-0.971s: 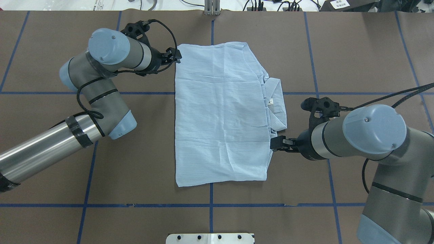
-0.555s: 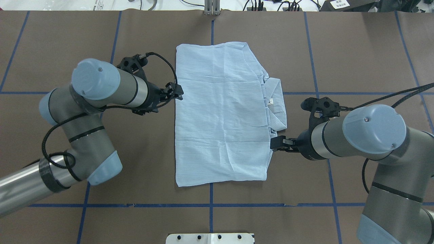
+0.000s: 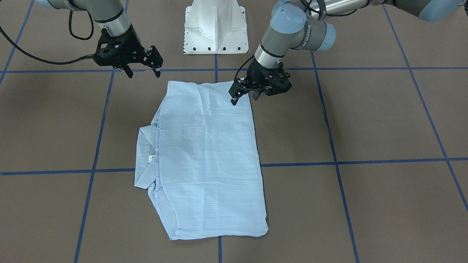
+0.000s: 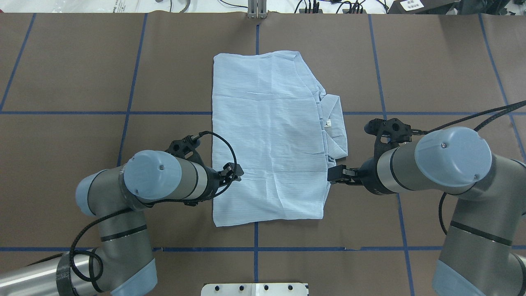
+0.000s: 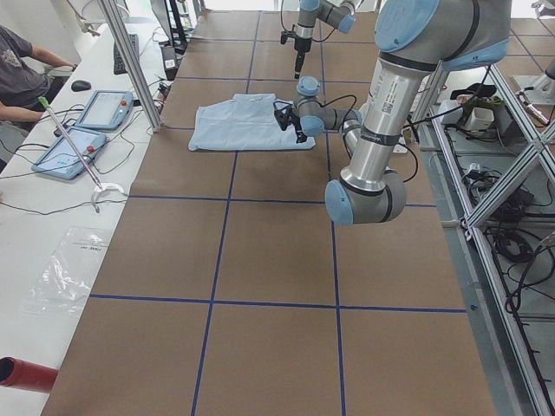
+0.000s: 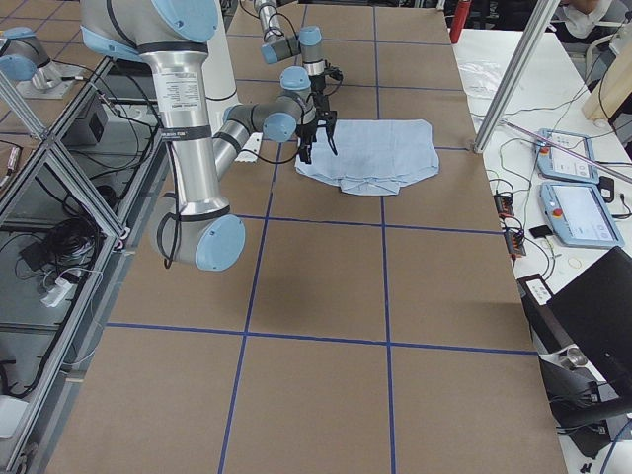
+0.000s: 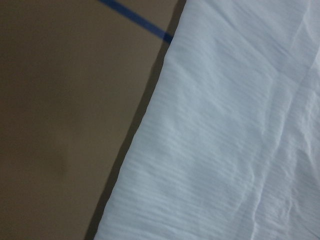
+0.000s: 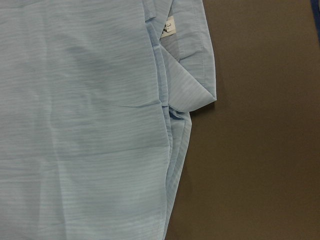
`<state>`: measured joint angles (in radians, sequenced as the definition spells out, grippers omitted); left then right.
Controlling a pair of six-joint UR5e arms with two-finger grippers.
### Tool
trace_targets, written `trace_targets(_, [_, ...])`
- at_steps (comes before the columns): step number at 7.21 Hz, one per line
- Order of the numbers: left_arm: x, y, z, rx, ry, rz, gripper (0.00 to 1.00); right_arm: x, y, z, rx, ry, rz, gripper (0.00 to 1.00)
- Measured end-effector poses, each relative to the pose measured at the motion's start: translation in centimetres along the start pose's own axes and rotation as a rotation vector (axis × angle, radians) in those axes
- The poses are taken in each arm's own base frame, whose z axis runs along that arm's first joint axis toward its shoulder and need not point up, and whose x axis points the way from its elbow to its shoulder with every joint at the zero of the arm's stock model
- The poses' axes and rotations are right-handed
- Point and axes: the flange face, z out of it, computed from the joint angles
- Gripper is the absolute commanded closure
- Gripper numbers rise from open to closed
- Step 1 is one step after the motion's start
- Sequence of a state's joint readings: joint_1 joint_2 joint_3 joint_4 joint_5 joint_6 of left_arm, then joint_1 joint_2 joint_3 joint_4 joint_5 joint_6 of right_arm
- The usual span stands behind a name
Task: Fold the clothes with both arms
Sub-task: 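Place the left gripper at the shirt's corner nearest the robot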
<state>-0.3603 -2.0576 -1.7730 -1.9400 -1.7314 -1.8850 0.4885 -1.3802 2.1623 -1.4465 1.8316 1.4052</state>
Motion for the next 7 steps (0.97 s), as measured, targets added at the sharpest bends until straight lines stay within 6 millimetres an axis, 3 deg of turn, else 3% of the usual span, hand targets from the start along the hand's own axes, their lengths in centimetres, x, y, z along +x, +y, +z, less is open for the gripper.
trace_targets(4, [-1.4,2.5,1.4,-0.020,-0.063,0.002,0.06,0.0,0.0,0.3,-0.001,0.004,0.001,0.00])
trace_targets(7, [-1.9,3.9,2.1,-0.037,-0.080,0.012,0.22,0.0,0.0,0.3,-0.001,0.005,0.001,0.00])
